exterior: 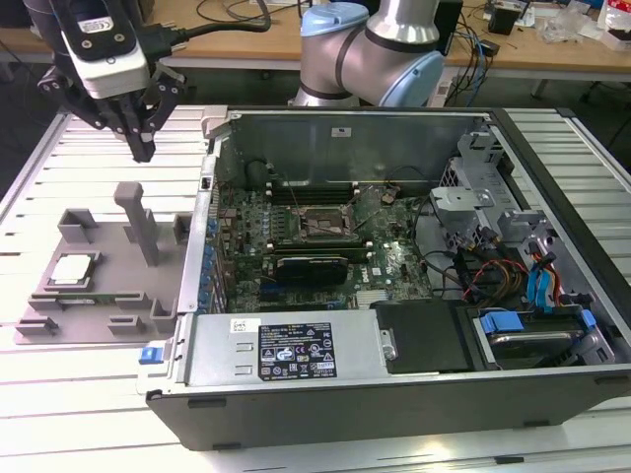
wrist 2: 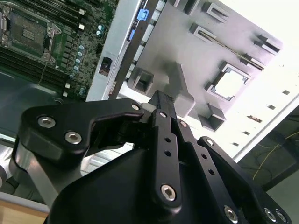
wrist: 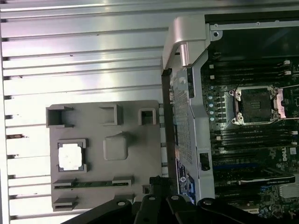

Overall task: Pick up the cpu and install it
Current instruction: 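Reach for the cpu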

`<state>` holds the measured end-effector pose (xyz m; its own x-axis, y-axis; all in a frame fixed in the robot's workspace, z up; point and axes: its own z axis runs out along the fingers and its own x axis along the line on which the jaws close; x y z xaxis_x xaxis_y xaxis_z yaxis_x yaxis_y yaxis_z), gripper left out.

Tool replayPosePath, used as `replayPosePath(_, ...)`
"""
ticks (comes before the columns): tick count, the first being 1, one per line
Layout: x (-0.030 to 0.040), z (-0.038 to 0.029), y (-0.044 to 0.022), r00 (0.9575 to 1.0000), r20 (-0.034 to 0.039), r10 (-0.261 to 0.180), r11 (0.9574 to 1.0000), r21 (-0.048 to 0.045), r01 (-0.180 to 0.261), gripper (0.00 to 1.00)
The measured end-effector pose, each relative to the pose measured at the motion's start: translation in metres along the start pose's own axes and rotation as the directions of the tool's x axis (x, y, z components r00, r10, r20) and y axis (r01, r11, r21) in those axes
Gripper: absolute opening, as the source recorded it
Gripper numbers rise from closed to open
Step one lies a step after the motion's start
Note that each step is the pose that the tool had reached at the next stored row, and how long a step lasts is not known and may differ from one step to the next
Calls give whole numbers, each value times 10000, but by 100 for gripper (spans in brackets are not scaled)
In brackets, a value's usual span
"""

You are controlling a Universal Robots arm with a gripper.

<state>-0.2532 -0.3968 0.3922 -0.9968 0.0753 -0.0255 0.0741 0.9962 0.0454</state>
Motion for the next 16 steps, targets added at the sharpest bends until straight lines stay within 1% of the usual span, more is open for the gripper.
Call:
replayPosePath(1, 12, 0, 0, 10000, 0, 0, 10000, 0, 0, 11)
replayPosePath(3, 66, 3, -1, 10000, 2, -1, 10000, -1, 1, 11)
replayPosePath(4, 80, 3, -1, 10000, 2, 0, 10000, -1, 0, 11)
replayPosePath(5, 108, 6, -3, 10000, 4, 0, 10000, -1, 0, 11)
replayPosePath(6, 164, 19, -6, 10000, 9, 0, 10000, -2, 0, 11)
replayPosePath(8, 211, 33, -8, 10000, 9, 0, 10000, -1, 0, 11)
replayPosePath(9, 245, 47, -11, 10000, 10, 0, 10000, -1, 0, 11)
replayPosePath(11, 286, 66, -15, 10000, 9, -1, 10000, -1, 1, 11)
replayPosePath(12, 334, 93, -20, 10000, 11, -2, 10000, -2, 2, 11)
replayPosePath(13, 372, 110, -23, 10000, 9, -1, 10000, 0, 1, 11)
replayPosePath(14, 397, 120, -25, 10000, 10, -1, 10000, -1, 1, 11)
replayPosePath(16, 480, 151, -32, 10000, 9, 0, 10000, -1, 0, 11)
